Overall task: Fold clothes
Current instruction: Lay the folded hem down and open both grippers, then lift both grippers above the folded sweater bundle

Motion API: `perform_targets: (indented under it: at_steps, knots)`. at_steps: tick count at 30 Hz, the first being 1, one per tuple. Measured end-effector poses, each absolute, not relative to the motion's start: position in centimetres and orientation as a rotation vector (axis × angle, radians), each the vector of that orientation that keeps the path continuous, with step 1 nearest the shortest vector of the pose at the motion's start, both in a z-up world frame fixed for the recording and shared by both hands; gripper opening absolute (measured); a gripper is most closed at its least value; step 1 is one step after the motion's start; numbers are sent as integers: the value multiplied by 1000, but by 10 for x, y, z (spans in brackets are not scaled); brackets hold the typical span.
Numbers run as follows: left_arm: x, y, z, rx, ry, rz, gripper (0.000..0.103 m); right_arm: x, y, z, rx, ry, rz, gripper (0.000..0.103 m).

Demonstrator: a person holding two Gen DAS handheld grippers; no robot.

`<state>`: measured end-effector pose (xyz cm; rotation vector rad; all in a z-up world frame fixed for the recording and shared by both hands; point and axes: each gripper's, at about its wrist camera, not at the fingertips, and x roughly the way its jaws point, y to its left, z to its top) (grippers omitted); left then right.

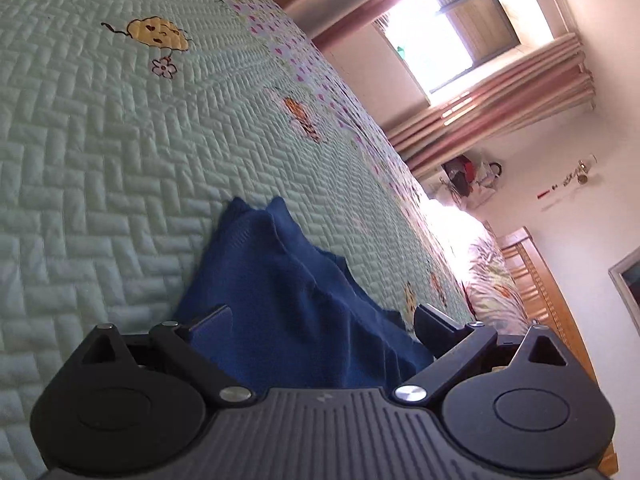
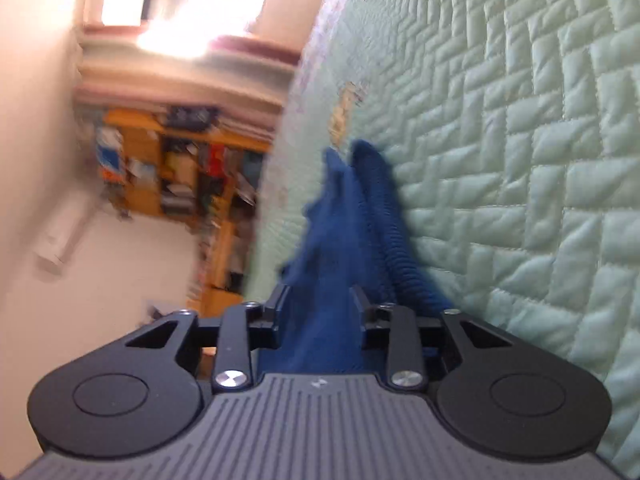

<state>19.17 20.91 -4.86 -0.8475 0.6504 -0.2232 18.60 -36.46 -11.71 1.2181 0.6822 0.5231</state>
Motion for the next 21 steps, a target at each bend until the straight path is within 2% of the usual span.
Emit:
perform_targets:
  at_steps: [2, 5, 6, 7, 8, 9, 10, 13, 15, 18, 21]
  knots:
    - [178, 203, -50, -799, 661, -223, 98, 176, -359, -94, 1174, 637, 563, 67]
    - [172, 201, -62, -769, 695, -199, 96, 164, -348, -87, 1099, 690, 607, 68]
    - [172, 201, -65, -765, 703, -195, 96, 167, -345, -94, 1053, 759, 543, 62]
    - [172, 199, -64, -753, 710, -187, 96, 167, -346, -103, 1036, 788, 508, 49]
    - [172, 196, -62, -735, 717, -177, 96, 166, -348, -107, 1044, 791, 483, 25]
    - [172, 193, -59, -718, 723, -166, 96, 165, -350, -112, 1052, 794, 460, 19]
    - [172, 189, -55, -685, 737, -154, 96, 164, -351, -111, 1074, 786, 452, 20]
    - [168, 169, -38, -543, 790, -107, 97, 159, -344, -96, 999, 802, 441, 36]
    - [164, 154, -29, -456, 832, -68, 99, 155, -336, -79, 914, 817, 446, 64]
    - [152, 132, -16, -351, 885, -32, 101, 158, -308, -44, 695, 883, 387, 90]
    - [145, 113, -6, -283, 952, -20, 102, 168, -271, -16, 471, 970, 287, 91]
